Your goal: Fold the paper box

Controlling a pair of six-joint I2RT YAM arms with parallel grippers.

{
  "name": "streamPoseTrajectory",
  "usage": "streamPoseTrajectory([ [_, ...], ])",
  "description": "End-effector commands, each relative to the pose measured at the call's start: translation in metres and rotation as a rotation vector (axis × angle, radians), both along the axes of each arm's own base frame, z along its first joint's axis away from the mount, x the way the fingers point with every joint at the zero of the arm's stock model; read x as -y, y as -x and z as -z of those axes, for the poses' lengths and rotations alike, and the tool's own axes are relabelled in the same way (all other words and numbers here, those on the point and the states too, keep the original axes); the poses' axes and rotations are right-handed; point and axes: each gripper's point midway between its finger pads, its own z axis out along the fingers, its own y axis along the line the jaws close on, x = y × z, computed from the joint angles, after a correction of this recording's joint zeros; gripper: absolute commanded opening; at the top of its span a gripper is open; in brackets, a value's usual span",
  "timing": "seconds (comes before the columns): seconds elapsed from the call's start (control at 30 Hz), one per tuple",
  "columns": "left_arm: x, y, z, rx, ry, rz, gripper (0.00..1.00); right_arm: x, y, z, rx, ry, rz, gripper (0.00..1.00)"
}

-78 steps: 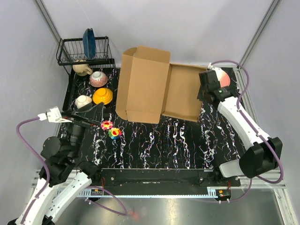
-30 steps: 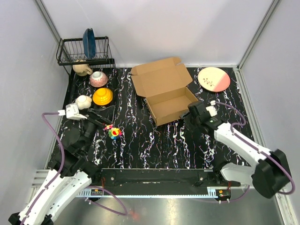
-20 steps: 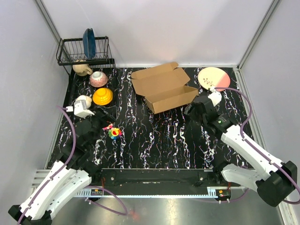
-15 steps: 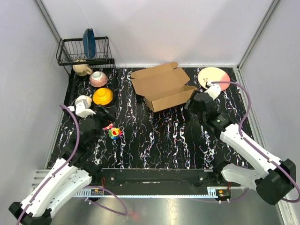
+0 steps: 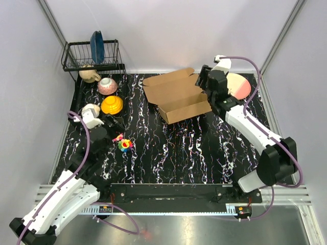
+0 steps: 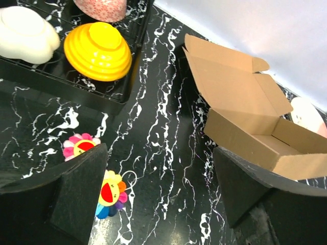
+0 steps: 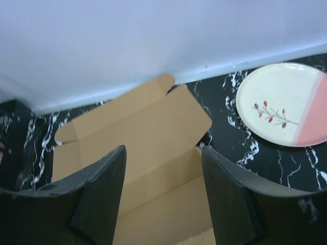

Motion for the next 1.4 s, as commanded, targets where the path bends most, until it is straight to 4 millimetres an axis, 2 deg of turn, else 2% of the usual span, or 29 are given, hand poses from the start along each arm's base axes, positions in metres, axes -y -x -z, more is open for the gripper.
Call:
streamPoseTrajectory([
  [0.0,-0.011,-0.004,-0.003,-0.039,-0.057,-0.065,0.88,-0.009,0.017,-0.006,0.068,-0.062,-0.09,0.66],
  [0.03,-0.009,-0.006,0.017,-0.123,-0.08,-0.077,0.88,-0.011,0.021,-0.008,0.074,-0.075,-0.098,0.66],
  [0.2,0.001,-0.012,0.066,-0.253,0.092,-0.202,0.88,-0.01,0.03,-0.004,0.058,-0.06,-0.096,0.66],
  [0.23,0.005,-0.017,0.07,-0.248,0.126,-0.201,0.88,-0.008,0.032,-0.007,0.065,-0.062,-0.095,0.66],
  [0.27,0.009,-0.016,0.083,-0.275,0.166,-0.194,0.88,-0.007,0.034,-0.003,0.057,-0.061,-0.093,0.66],
  [0.33,0.016,-0.02,0.09,-0.278,0.221,-0.163,0.88,-0.006,0.039,-0.009,0.068,-0.074,-0.098,0.66],
  [0.37,0.016,-0.016,0.102,-0.306,0.24,-0.166,0.88,-0.005,0.041,-0.008,0.065,-0.075,-0.099,0.66],
  [0.5,0.008,-0.007,0.131,-0.385,0.27,-0.19,0.87,-0.006,0.049,-0.021,0.096,-0.099,-0.117,0.66],
  [0.67,-0.001,-0.003,0.151,-0.43,0.27,-0.212,0.82,-0.008,0.056,-0.033,0.124,-0.146,-0.144,0.66],
  [0.83,-0.002,0.005,0.174,-0.472,0.285,-0.216,0.77,-0.012,0.061,-0.039,0.133,-0.158,-0.16,0.66],
  [1.07,-0.002,0.005,0.192,-0.484,0.298,-0.205,0.63,-0.012,0.063,-0.033,0.125,-0.154,-0.158,0.66],
  [1.37,-0.003,-0.001,0.189,-0.419,0.314,-0.19,0.36,-0.013,0.062,-0.026,0.115,-0.14,-0.154,0.65],
])
